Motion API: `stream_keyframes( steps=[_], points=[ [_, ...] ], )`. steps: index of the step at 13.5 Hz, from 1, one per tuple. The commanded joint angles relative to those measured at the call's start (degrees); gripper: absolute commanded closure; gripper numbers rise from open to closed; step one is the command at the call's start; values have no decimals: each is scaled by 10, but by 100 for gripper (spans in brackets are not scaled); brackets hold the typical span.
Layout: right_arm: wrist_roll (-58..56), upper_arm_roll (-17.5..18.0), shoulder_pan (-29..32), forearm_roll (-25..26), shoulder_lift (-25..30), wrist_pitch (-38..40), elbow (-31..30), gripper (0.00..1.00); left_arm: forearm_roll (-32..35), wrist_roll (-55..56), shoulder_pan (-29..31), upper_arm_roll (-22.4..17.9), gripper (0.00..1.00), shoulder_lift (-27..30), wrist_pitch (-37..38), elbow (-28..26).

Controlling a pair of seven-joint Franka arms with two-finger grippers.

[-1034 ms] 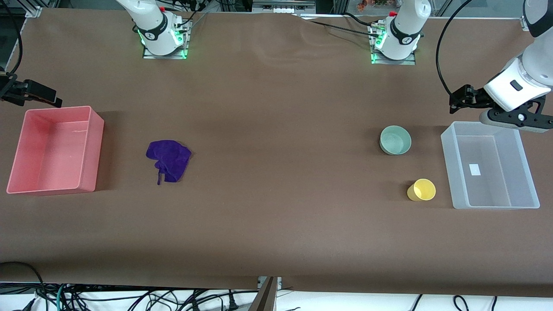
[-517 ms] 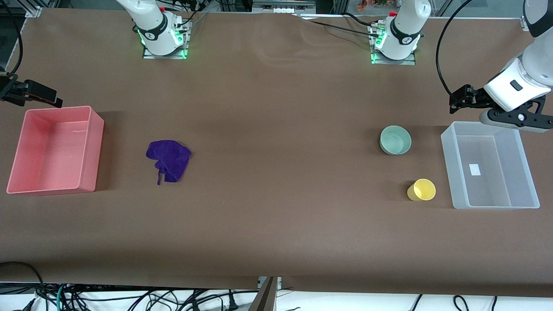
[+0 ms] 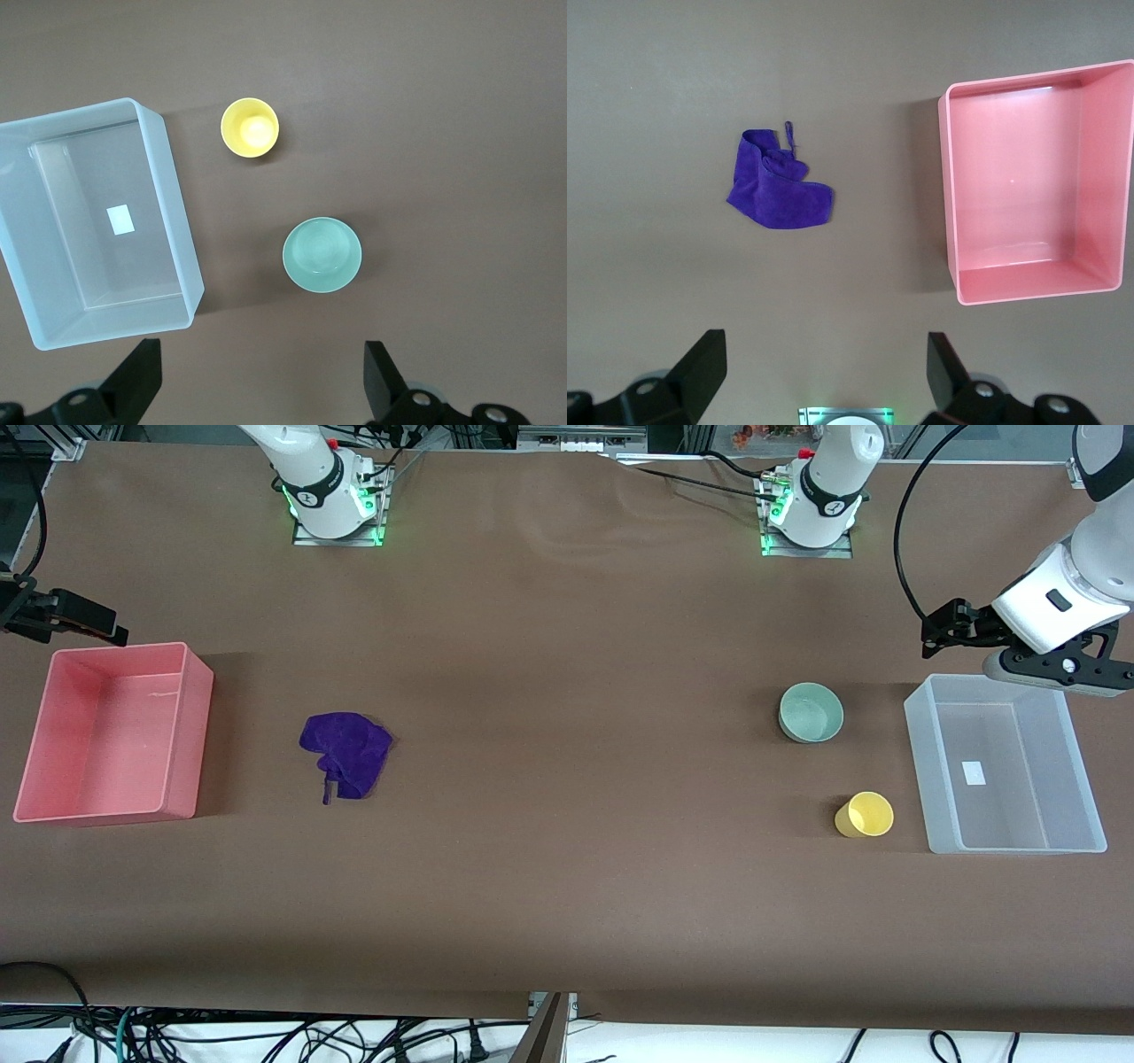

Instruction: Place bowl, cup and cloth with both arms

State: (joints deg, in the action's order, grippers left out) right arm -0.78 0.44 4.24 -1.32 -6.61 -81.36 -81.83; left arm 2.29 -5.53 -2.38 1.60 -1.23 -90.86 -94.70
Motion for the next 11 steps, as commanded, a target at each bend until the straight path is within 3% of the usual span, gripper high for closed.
stream_keyframes(
  steps=[1,11],
  points=[
    [-10,-1,1,5,-3,2,10,0,-11,1,-3,-5,0,14,-1,-13],
    [-11,-2,2,4,-3,1,11,0,-11,0,-3,-5,0,14,3,-13]
  ],
)
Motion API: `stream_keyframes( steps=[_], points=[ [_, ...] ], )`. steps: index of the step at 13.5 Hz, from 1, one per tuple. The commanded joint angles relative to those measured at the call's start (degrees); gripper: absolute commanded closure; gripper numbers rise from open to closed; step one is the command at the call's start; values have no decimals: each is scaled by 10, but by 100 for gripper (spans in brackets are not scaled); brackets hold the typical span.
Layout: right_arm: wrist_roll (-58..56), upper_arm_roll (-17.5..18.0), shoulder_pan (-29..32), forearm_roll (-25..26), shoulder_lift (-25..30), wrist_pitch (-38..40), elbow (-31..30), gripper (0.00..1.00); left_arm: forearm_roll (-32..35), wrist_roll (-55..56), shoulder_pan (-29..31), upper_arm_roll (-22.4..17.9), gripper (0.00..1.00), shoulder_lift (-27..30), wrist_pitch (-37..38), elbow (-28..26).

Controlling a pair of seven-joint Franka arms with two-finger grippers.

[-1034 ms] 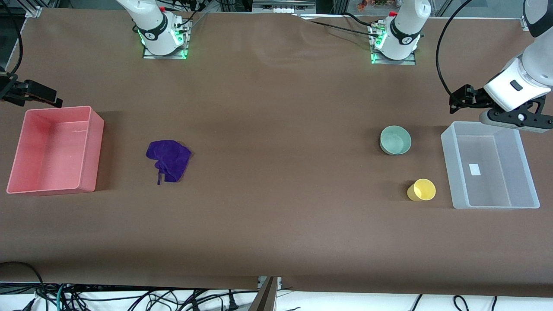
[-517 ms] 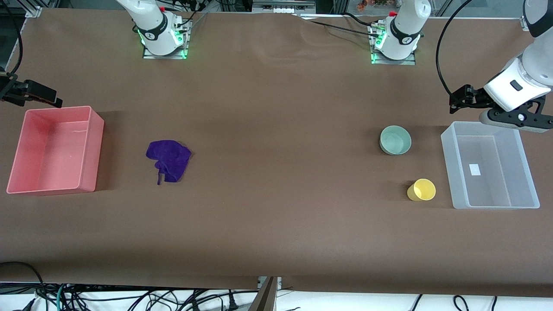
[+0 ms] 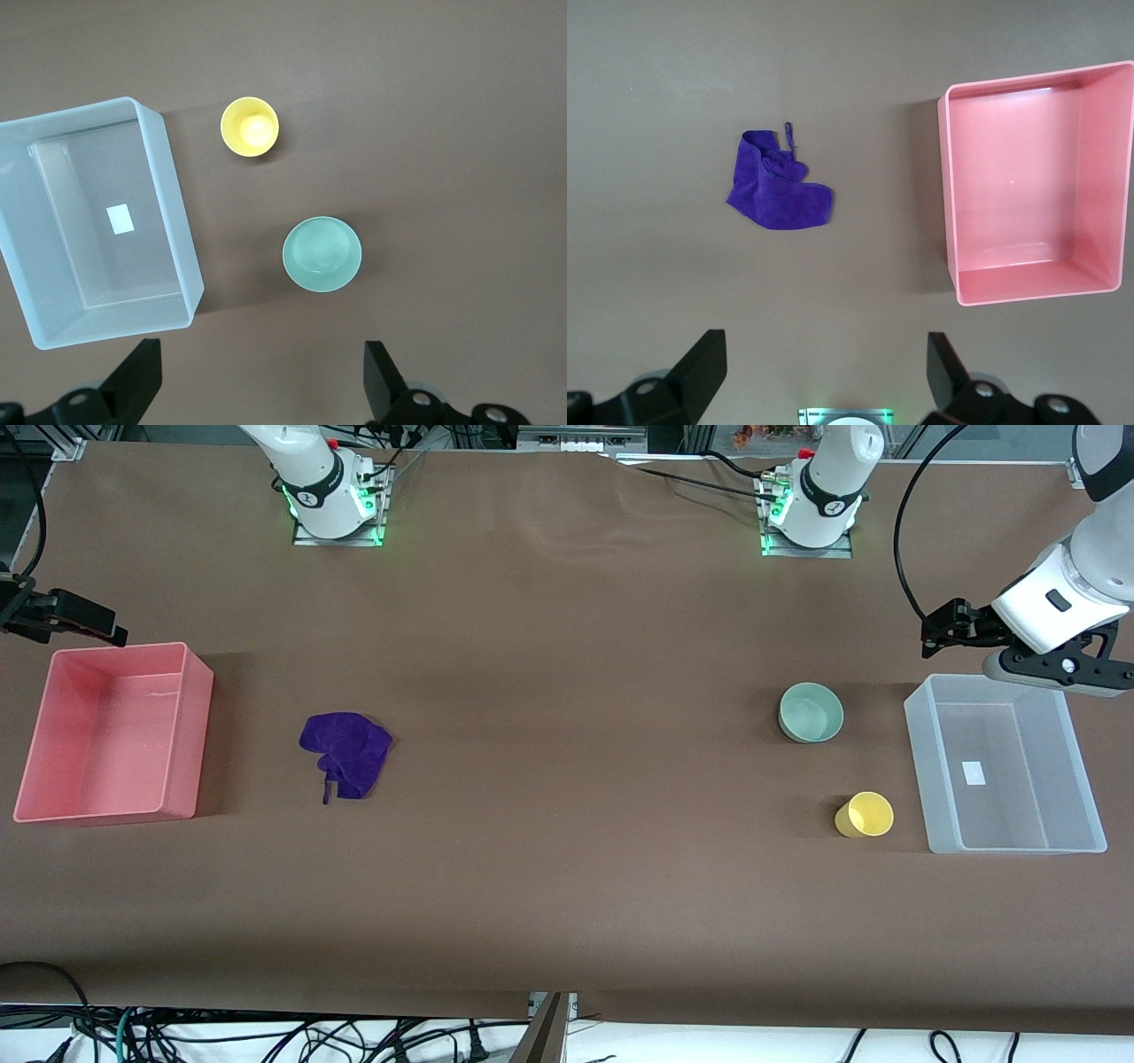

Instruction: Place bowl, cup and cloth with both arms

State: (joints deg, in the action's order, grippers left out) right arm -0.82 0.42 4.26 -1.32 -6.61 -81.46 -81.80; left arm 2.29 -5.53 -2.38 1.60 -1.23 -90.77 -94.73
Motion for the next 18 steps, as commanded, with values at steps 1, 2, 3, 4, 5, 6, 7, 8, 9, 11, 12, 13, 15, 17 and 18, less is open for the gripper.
stream_keyframes(
  steps=[1,2,3,4,5,6,7,8,9,11,12,13,15,17,18],
  points=[
    [-10,-1,1,4,-3,2,9,0,-11,-1,-3,-5,0,14,2,-12],
    [-10,-1,1,4,-3,2,9,0,-11,-1,-3,-5,0,14,2,-12],
    [-10,-2,1,4,-3,2,10,0,-11,-1,-3,-5,0,14,2,-12],
    [-10,-1,1,4,-3,1,10,0,-11,-1,-3,-5,0,14,3,-13],
    [-9,-1,1,4,-3,-2,9,0,-11,-2,-3,-5,0,14,9,-13],
    [-9,-1,0,4,-4,-8,9,0,-11,-2,-3,-5,0,11,17,-13],
    [-9,-1,0,4,-6,-11,9,0,-11,-2,-3,-4,0,7,26,-12],
    [-8,-2,2,4,-10,-12,9,0,-11,-3,-3,-4,0,4,32,-14],
    [-7,-2,2,5,-21,-27,9,0,-11,-4,-3,-4,0,2,37,-19],
    [-4,-2,6,2,-31,-55,2,0,-11,-4,-3,-4,0,-1,39,-26],
    [-3,-1,5,1,-44,-60,3,0,-11,-4,-3,-4,0,-7,34,-42],
    [-1,-1,5,-2,-50,-69,2,0,-11,-4,-3,-4,0,-15,22,-64],
    [-1,0,4,-2,-58,-97,-23,0,-10,-4,-3,-3,0,-17,-46,-129],
    [-3,3,1,2,-65,-139,-75,0,-9,-4,-3,-3,0,-18,-141,-204],
    [-6,4,0,3,-67,-160,-93,0,-9,-4,-3,-3,0,-18,-205,-249]
  ],
)
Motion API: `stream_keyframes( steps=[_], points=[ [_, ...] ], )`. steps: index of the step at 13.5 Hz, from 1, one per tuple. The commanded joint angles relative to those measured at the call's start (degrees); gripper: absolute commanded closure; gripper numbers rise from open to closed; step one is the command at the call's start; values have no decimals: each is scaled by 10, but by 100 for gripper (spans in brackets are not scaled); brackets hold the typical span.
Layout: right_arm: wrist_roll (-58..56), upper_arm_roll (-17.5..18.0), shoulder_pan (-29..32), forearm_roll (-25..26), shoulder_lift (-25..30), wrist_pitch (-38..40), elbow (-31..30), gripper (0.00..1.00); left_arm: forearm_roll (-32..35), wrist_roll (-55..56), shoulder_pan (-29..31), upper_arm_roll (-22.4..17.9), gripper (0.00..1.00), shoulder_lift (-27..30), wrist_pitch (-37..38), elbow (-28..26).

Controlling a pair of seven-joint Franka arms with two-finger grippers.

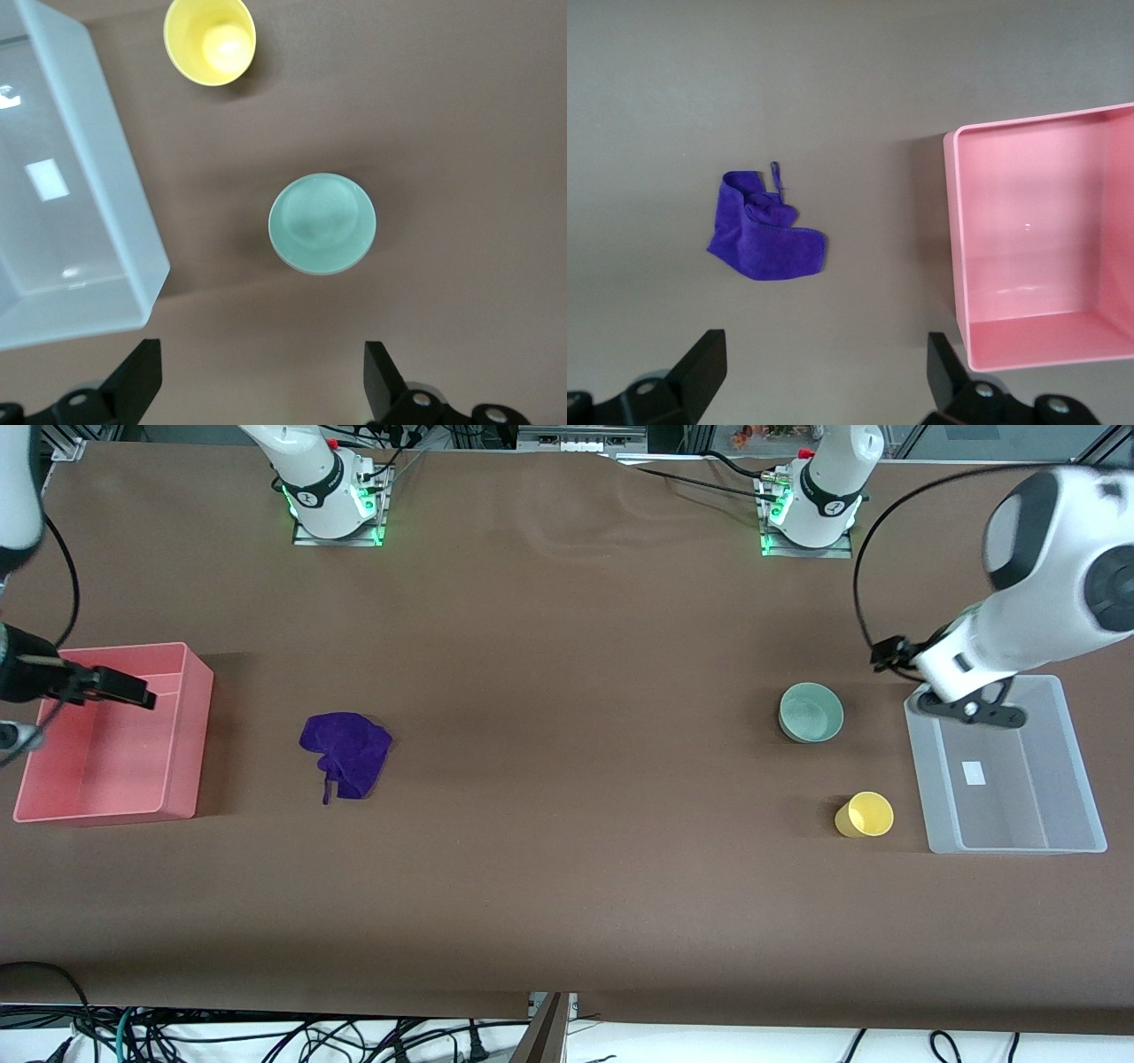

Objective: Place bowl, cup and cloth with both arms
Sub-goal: 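Reach the right gripper to the purple cloth while the left gripper reaches the bowl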

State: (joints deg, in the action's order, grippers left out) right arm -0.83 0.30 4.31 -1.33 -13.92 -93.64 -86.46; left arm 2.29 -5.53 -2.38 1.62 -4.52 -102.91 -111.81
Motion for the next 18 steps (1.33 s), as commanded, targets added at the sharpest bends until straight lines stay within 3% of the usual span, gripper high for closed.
stream_keyframes(
  steps=[1,2,4,8,9,10,12,13,18],
  points=[
    [-7,6,-2,2,-7,-55,-59,0,-3,-4,-3,-3,0,13,-154,-127],
    [-7,7,-9,-2,-30,-60,-59,0,0,-4,-3,-3,0,3,-221,-167],
    [-6,7,-20,-6,-58,-86,-65,0,19,-11,-1,-3,0,-46,-300,-187],
    [6,22,-33,-6,-60,-211,-161,0,25,-141,22,-2,7,-116,-362,-187],
    [6,24,-33,-6,-60,-257,-195,0,25,-188,33,-2,14,-135,-378,-188],
    [7,36,-33,-6,-61,-308,-230,0,23,-219,42,0,29,-150,-396,-188],
    [69,61,-34,-6,-77,-393,-276,0,18,-229,42,1,86,-155,-403,-188],
    [92,72,-39,-6,-90,-427,-288,0,18,-229,41,3,100,-155,-403,-188],
    [98,73,-60,-6,-133,-577,-356,0,18,-230,35,8,100,-154,-400,-184]
  ],
)
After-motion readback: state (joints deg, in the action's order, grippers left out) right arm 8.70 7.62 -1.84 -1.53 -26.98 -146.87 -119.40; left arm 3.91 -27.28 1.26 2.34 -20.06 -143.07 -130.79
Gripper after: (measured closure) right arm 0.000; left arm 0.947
